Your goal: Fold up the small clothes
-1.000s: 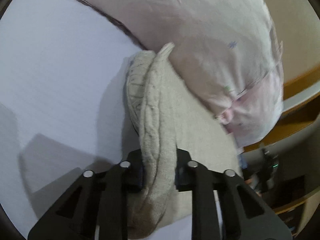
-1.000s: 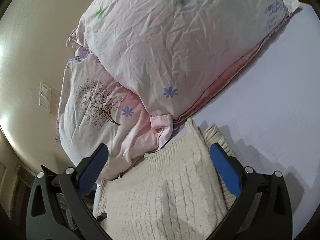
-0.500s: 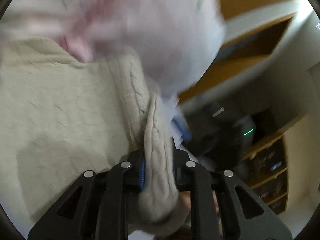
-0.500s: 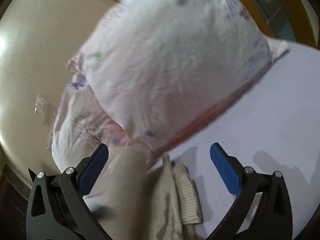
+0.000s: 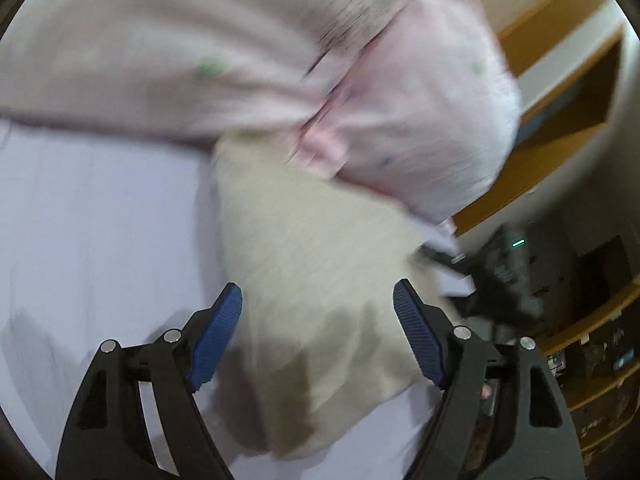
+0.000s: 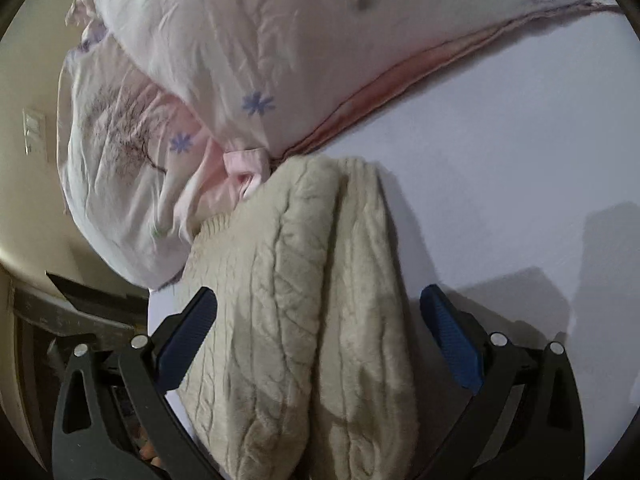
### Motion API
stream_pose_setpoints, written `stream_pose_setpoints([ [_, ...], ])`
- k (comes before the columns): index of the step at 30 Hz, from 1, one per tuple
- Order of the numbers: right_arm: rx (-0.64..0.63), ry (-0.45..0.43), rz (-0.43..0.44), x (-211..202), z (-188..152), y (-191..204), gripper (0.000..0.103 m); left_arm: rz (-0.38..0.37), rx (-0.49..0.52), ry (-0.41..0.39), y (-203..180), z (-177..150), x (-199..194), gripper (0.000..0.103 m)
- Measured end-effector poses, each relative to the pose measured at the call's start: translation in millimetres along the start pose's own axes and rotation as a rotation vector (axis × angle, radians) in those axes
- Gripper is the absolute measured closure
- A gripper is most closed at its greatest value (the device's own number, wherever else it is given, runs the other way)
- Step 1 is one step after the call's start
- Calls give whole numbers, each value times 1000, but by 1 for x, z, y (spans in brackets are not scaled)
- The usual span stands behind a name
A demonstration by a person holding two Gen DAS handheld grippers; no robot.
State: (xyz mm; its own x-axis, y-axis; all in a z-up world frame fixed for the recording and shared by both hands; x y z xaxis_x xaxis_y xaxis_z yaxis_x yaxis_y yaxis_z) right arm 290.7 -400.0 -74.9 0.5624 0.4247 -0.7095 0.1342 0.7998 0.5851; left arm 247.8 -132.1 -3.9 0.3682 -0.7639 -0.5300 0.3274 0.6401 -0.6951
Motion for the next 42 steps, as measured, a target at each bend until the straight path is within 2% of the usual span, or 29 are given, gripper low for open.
stream_pose_setpoints([
  [2,-25,5,-3,2,-4,5,2,39,1,51,5,-11,11,23],
  [6,-94,-13,-29,6,-11,19,5,51,14,78,7,-11,32,16],
  [7,-111,-20,-36,7,-12,20,13,35,4,83,9,-10,38,16],
  [8,-138,-26,-59,10,-18,23,27,16,3,64,8,-7,43,17],
  [9,-156,-54,-89,8,-20,26,46,15,4,62,9,-6,45,27],
  [10,-161,-62,-67,7,-21,29,55,16,13,57,8,-5,45,33],
  [11,-158,-73,-20,3,-24,35,61,9,26,49,9,-1,37,47],
  [12,-166,-92,2,-1,-27,40,63,-3,41,39,10,1,28,51],
  [13,-179,-103,28,-4,-30,47,64,-23,66,26,6,2,15,56],
  [15,-203,-91,111,-6,-41,68,65,-11,121,-9,10,2,-21,56],
  [17,-249,-67,168,1,-56,94,65,45,200,-63,12,2,-56,56],
  [19,-271,-46,187,16,-65,115,58,133,239,-78,28,1,-80,50],
  [20,-285,-30,145,31,-69,123,49,190,242,-75,38,2,-83,44],
  [21,-304,-25,83,41,-71,125,45,253,237,-74,50,2,-85,42],
  [22,-320,-40,-6,48,-71,124,42,310,221,-74,62,1,-90,40],
  [23,-311,-73,-32,44,-71,122,41,340,200,-98,73,-2,-99,35],
  [24,-281,-122,-12,31,-71,120,40,333,193,-125,73,-2,-105,30],
  [26,-254,-239,12,-1,-70,119,39,337,192,-211,70,-2,-124,28],
  [27,-268,-261,33,-11,-73,123,39,322,196,-239,65,-1,-129,26],
  [29,-308,-208,18,-5,-78,132,39,255,205,-267,49,0,-128,25],
  [30,-327,-169,-21,5,-82,134,49,226,216,-261,41,-1,-124,23],
  [31,-343,-133,-66,16,-86,133,66,211,233,-248,35,-2,-116,23],
  [32,-354,-113,-95,29,-89,134,75,205,259,-225,27,-3,-105,23],
  [33,-350,-134,-91,29,-90,133,87,211,283,-199,22,-5,-92,23],
  [36,-283,-255,-1,-4,-79,122,93,225,329,-148,20,-13,-72,23],
  [37,-267,-260,-7,-4,-75,117,93,231,347,-141,20,-15,-68,23],
  [40,-244,-167,-120,29,-76,98,92,242,381,-125,15,-17,-60,23],
  [42,-247,-182,-139,31,-77,99,82,257,387,-126,15,-18,-63,23],
])
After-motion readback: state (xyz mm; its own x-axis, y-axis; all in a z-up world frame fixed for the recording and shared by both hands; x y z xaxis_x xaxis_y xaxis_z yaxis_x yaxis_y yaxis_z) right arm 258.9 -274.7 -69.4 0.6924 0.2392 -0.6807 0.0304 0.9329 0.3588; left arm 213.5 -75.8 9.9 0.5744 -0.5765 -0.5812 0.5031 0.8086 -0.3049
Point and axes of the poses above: each gripper's, at about its wrist camera, not at the fingertips, and x roughly the way its jaws point, y to its left, z to its top, the point moved 6 cm from there along x, roughly the way its jaws point, and after that the axes turned 9 degrees about -z, right-handed, at the moved point
